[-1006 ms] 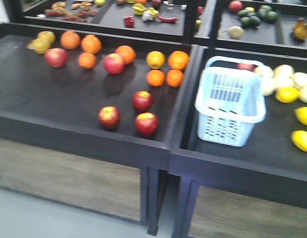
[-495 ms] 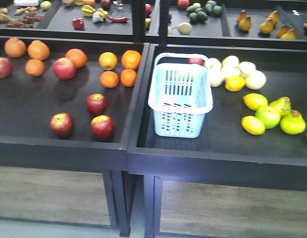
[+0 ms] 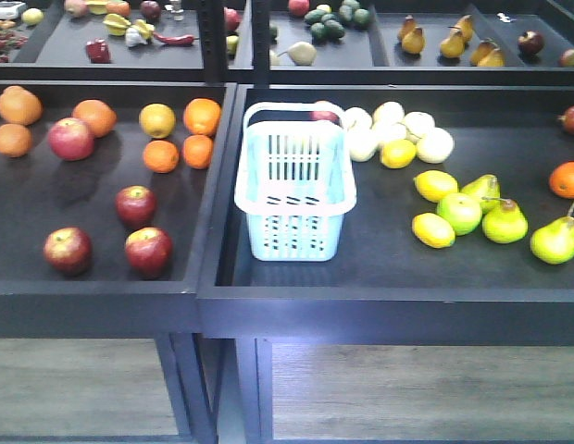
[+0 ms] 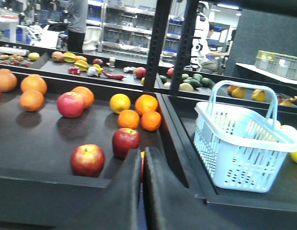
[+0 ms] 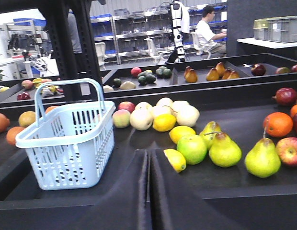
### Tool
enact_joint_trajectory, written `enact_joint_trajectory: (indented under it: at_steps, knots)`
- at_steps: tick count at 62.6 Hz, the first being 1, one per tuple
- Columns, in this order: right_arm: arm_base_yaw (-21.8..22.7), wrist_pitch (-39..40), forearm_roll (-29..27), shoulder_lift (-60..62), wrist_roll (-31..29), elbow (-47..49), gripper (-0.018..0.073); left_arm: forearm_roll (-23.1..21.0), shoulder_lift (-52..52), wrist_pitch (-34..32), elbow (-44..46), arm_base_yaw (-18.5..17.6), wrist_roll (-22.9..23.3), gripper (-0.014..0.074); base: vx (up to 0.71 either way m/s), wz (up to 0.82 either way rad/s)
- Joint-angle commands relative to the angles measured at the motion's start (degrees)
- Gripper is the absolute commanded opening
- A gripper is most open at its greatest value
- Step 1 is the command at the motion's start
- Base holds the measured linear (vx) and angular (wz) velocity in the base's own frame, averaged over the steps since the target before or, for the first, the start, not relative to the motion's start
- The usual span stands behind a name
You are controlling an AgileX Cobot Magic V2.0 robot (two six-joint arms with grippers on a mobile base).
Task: Pick three apples into basket with both arms
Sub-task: 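Turn the base toward the fruit tables and the light-blue basket, then stop the base in front of the light-blue basket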
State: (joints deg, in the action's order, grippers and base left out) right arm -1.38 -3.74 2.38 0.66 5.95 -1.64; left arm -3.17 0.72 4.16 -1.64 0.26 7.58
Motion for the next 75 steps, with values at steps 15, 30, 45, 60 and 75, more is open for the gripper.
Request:
enact_joint_trajectory:
  at_steps: [15, 30, 45, 60, 75]
  knots:
    - [0.2, 4.3, 0.3, 0.7, -0.4, -0.7, -0.0005, -0.1, 0.2, -4.5, 1.4, -0.1, 0.5, -0.0006, 0.06, -0.17]
    - [0.2, 4.3, 0.3, 0.7, -0.4, -0.7, -0.0005, -0.1, 0.2, -4.5, 1.4, -0.1, 0.5, -0.0006, 0.07, -0.1]
    - [0.2, 4.3, 0.3, 0.7, -0.4, -0.7, -0.0005, -0.1, 0.2, -4.5, 1.4, -0.1, 0.5, -0.0006, 0.09, -0.01]
    - [0.2, 4.3, 0.3, 0.7, -0.4, -0.7, -0.0005, -0.1, 0.2, -4.5, 1.4, -0.1, 0.5, -0.0006, 0.12, 0.07]
    - [0.2, 4.3, 0.3, 0.7, -0.4, -0.7, -0.0005, -0.1, 0.2, -4.5, 1.4, -0.1, 0.5, -0.0006, 0.14, 0.05]
